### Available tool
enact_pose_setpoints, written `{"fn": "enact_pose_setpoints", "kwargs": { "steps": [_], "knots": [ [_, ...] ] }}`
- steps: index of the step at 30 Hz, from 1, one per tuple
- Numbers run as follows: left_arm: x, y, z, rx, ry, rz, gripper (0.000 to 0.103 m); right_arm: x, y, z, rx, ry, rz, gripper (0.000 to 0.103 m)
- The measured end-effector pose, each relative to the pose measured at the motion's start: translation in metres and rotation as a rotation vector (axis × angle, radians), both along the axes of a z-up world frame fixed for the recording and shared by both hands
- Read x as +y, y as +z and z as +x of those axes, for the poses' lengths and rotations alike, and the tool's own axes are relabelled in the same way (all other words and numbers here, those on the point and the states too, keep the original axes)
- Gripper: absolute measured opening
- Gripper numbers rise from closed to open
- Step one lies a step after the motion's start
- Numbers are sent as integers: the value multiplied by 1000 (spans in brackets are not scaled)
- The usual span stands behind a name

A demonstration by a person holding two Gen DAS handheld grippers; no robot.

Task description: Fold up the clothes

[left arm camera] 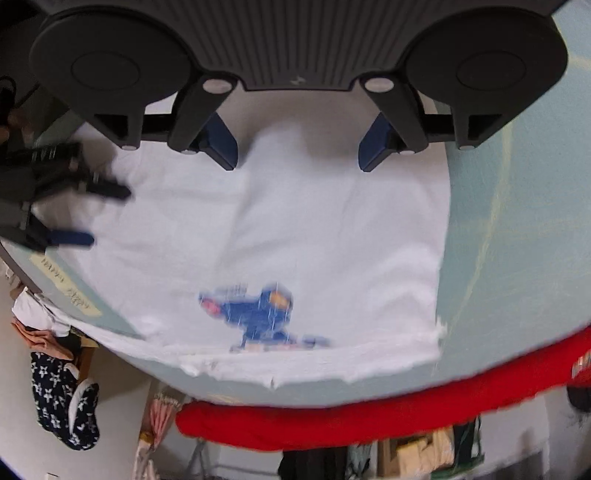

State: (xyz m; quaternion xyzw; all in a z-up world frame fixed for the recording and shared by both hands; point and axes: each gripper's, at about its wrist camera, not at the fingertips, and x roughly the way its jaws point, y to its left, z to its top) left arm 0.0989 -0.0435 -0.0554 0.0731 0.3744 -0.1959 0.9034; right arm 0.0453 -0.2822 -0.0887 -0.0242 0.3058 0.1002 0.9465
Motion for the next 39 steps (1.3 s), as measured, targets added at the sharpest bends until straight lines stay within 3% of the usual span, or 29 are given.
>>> {"fn": "enact_pose_setpoints", "kwargs": {
  "steps": [3, 7, 12, 18, 25, 32, 34, 39],
  "knots": [
    [-10, 23, 10, -66, -32, -17, 74, -1, 0, -4, -2, -10, 3, 103],
    [-27, 31, 37, -97, -71, -76, 75, 0, 1, -6, 3, -25, -2, 103],
    [-45, 15, 89, -44, -65, -112, 76, 4, 10, -3, 55, -52, -13, 103],
    [-50, -6, 139, 29, -69, -131, 82, -14, 42, 19, 79, -78, 104, 103],
    [-19, -24, 151, 33, -44, -115, 83, -29, 73, 112, 49, -128, 43, 103],
    [-11, -31, 150, 35, -42, -106, 89, -57, 35, 212, 170, -203, 139, 103],
    [-13, -29, 147, 25, -50, -98, 91, -63, 23, 214, 201, -218, 159, 103],
    [-19, -24, 140, -1, -71, -77, 91, -54, 25, 166, 205, -206, 128, 103]
  ]
}}
